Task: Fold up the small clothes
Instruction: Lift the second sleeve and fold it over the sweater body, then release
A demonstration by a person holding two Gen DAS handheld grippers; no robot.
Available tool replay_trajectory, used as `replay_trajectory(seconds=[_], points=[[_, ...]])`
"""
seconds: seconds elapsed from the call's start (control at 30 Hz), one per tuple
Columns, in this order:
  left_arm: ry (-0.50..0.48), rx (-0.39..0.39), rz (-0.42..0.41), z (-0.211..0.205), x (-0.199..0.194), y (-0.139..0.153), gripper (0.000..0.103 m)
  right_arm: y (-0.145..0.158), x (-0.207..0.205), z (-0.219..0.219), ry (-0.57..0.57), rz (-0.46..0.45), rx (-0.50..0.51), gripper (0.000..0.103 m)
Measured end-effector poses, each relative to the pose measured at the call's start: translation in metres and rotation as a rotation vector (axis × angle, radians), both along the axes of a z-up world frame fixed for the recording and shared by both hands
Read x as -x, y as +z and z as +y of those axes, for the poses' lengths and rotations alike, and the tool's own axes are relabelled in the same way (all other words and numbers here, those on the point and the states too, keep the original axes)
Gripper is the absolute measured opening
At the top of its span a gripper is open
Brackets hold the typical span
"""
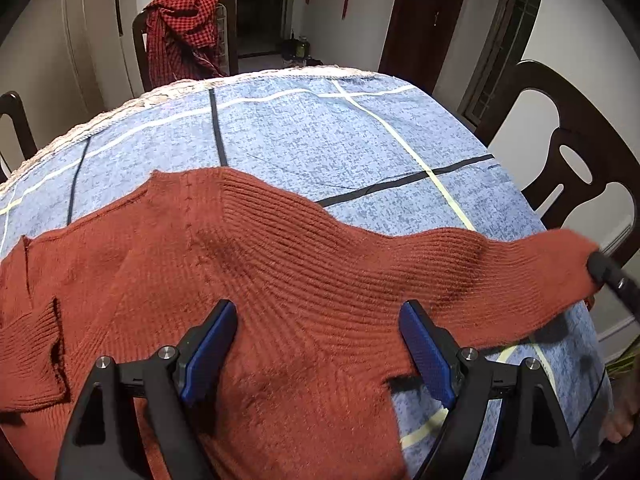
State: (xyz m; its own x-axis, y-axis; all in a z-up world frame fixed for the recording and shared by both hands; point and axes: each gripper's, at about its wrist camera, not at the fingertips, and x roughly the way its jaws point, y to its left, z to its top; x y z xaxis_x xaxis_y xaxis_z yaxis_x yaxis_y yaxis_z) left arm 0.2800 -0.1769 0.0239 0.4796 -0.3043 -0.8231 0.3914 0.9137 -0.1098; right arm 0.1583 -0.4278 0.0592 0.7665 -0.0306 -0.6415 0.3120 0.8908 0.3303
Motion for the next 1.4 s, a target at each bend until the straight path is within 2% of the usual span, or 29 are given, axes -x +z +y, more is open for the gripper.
replay_trajectory(seconds=[0.2,0.4,0.6,0.73,1.4], points=[[0.002,0.014,-0.011,0.019,0.008,0.005,0.085,0.019,-0.018,0.032,0.095,-0.048,0.0,0.003],[0.025,0.0,-0.039,0.044,0.012,0.012,0.085,0.024,-0.039,0.066,0.192,-0.073,-0.019,0.003],[0.066,0.04,-0.016,0.078,0.012,0.015,0.085,0.022,-0.061,0.094,0.287,-0.066,-0.069,0.003],[0.093,0.027,-0.039,0.096,0.015,0.017,0.085,0.019,-0.074,0.114,0.349,-0.063,-0.105,0.003],[0.198,0.049,-0.04,0.17,0.024,0.02,0.085,0.015,-0.113,0.21,0.63,-0.053,-0.166,0.003]])
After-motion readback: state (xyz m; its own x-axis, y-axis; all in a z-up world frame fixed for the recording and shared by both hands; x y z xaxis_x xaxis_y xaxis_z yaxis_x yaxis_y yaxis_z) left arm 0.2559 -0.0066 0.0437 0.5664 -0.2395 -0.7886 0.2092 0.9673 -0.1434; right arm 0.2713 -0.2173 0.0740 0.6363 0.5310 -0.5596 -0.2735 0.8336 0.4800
